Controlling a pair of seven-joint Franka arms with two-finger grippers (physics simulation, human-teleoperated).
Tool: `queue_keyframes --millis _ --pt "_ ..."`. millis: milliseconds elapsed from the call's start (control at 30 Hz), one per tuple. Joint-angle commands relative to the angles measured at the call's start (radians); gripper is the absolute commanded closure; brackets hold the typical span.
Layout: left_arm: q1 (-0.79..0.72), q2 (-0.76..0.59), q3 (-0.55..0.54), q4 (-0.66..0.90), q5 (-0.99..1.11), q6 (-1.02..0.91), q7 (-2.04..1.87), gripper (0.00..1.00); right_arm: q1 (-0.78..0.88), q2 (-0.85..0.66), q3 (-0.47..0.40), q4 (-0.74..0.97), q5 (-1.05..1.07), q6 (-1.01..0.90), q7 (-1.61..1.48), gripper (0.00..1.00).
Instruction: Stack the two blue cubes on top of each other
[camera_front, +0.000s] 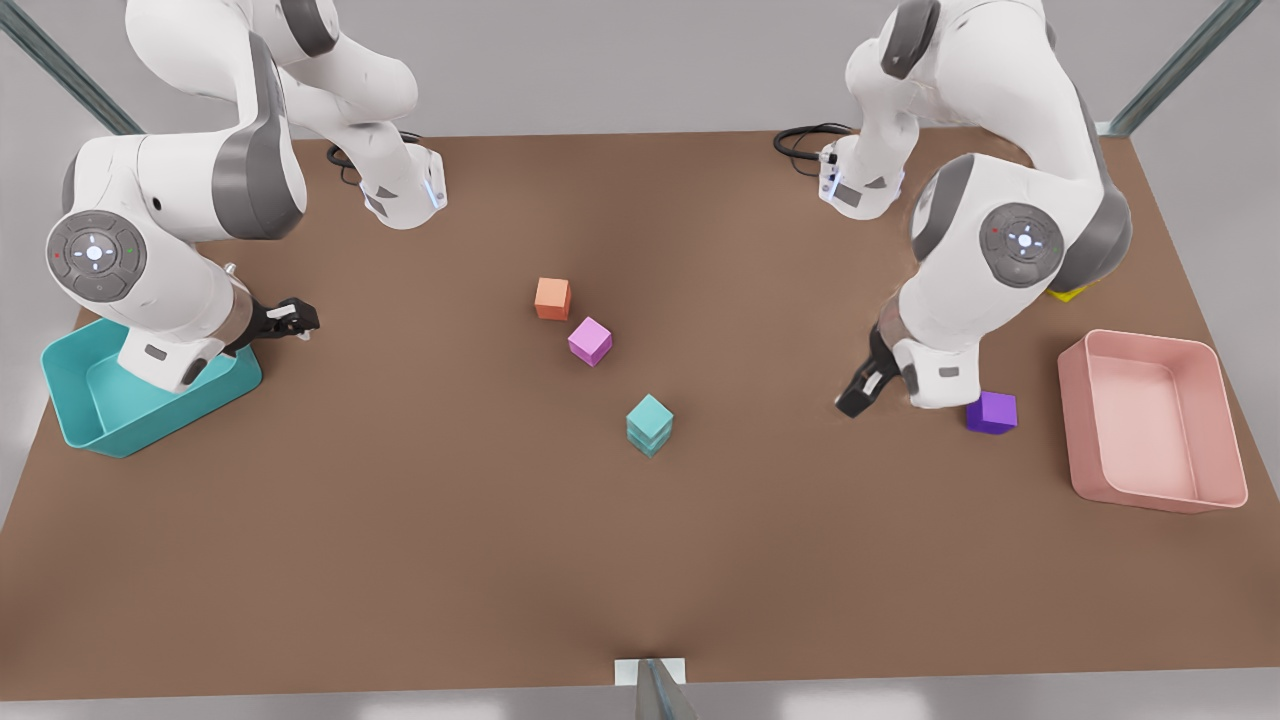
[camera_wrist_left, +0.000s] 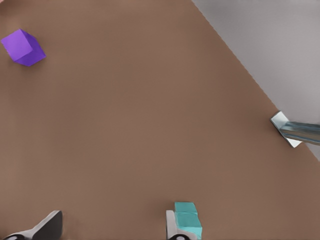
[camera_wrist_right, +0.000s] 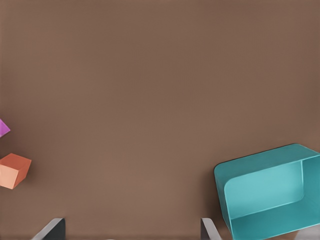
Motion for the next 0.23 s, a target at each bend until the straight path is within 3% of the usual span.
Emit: queue_keyframes --millis 0,200 --pt "0.061 -0.069 -0.009 -0.062 0.071 -0.277 1.212 0.00 0.000 -0.001 0.000 0.000 0.000 -0.001 0.002 0.00" --pt "0.067 -0.069 -0.007 -0.062 0.067 -0.281 1.207 0.00 0.000 -0.001 0.000 0.000 0.000 -0.001 0.002 0.00"
